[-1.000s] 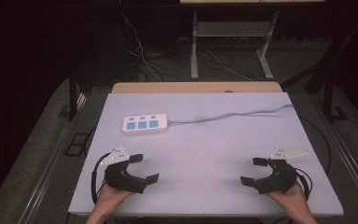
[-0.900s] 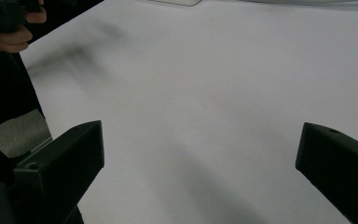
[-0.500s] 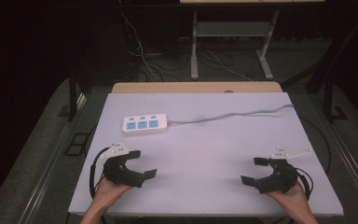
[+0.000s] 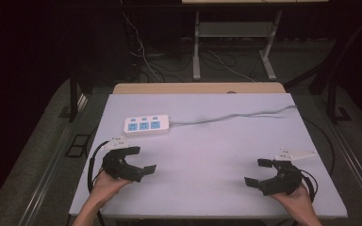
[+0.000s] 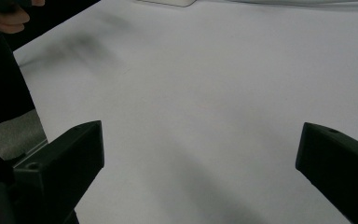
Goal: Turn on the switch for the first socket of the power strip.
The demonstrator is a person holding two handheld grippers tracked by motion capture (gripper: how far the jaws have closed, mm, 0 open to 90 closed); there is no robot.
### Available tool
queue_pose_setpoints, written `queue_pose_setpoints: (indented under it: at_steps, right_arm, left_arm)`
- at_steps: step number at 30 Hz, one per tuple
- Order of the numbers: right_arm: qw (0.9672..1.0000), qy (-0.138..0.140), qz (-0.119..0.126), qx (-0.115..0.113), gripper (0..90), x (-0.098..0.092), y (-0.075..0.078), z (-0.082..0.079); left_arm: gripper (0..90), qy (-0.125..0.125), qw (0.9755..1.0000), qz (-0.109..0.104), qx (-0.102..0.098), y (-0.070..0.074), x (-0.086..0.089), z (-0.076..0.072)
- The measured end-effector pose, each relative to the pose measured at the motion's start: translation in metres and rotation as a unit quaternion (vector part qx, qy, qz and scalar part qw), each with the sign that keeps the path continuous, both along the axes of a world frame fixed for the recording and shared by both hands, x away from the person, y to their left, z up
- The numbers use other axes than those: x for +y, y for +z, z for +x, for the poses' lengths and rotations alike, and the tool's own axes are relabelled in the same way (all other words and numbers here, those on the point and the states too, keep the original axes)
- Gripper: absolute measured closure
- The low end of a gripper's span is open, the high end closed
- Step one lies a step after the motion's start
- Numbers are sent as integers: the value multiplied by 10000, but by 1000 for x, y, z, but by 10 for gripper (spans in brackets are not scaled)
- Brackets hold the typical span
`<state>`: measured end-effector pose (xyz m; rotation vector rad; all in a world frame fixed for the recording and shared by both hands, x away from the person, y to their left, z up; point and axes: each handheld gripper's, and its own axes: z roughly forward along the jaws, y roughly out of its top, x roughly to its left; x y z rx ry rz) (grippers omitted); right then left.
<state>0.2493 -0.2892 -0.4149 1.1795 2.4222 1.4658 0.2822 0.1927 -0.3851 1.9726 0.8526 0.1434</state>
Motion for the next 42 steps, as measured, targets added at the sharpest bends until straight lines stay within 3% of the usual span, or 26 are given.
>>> queue_pose_setpoints:
  at_steps: [29, 42]
  right_arm:
    - [10000, -39, -9, 18, 6, -3, -1, -1]
    - [10000, -81, 35, -8, 6, -6, 1, -2]
  left_arm:
    - [0, -198, 9993, 320, 91, 27, -7, 39]
    - [0, -131, 9985, 522, 136, 37, -6, 59]
